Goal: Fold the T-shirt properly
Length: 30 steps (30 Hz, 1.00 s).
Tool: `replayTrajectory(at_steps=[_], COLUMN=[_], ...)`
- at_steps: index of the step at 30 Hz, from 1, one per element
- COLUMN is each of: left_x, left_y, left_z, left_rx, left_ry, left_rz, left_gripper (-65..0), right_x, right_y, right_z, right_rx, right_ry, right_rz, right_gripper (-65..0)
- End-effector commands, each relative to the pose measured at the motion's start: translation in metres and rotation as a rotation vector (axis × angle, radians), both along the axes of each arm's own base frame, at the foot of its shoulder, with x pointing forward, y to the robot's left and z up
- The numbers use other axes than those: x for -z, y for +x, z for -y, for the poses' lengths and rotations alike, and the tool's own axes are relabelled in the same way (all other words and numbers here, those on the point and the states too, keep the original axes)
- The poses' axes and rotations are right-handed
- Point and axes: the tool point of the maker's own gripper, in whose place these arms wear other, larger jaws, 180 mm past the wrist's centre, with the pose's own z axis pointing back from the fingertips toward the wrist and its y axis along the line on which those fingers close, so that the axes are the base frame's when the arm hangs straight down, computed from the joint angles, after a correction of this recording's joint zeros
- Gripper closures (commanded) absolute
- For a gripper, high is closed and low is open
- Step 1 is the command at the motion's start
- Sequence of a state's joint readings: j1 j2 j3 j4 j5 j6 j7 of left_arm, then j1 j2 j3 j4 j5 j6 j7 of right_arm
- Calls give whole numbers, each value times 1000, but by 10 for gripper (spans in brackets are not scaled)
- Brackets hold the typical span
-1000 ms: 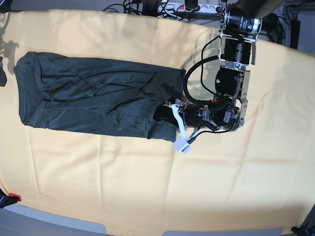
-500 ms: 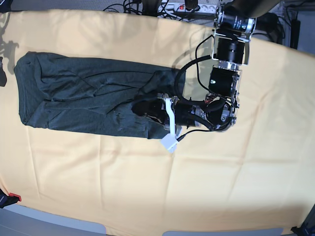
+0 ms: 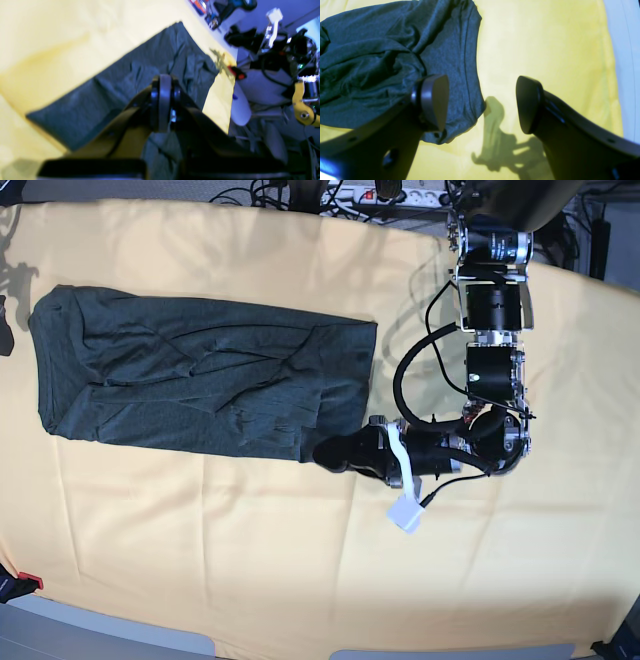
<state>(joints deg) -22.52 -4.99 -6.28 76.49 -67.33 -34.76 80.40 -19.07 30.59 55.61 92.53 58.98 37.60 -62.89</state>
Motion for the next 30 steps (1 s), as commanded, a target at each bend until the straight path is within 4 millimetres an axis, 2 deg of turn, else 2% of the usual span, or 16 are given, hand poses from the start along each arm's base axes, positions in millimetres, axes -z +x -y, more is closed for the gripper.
replayTrajectory(at_steps=[1, 3, 4, 5, 6, 11, 23, 25, 29, 30], left_x=[-18, -10, -6, 0, 6, 26, 41, 42, 41, 40], left_y=[3, -3, -5, -6, -8, -15, -28, -28, -28, -28], left_z=[5, 3, 3, 0, -1, -5, -5, -5, -5, -4], left_rx=[15, 23, 27, 25, 24, 13, 16, 16, 16, 17], left_ry=[-43, -28, -18, 3, 28, 89, 94, 96, 94, 85], left_rz=[40, 24, 16, 8, -3, -45, -88, -88, -88, -87], left_gripper=[-121, -301, -367, -397, -399, -399, -397, -360, -180, -154], right_x=[-17, -17, -17, -17, -17, -17, -17, -17, -17, -17], right_y=[7, 7, 7, 7, 7, 7, 7, 7, 7, 7], right_z=[4, 4, 4, 4, 4, 4, 4, 4, 4, 4], right_rx=[-15, -15, -15, -15, -14, -14, -15, -15, -15, -15], right_ry=[-29, -29, -29, -29, -28, -28, -29, -29, -29, -29], right_rz=[46, 47, 47, 47, 47, 46, 47, 47, 47, 47], right_gripper=[-437, -437, -437, -437, -437, -437, -436, -432, -432, -432])
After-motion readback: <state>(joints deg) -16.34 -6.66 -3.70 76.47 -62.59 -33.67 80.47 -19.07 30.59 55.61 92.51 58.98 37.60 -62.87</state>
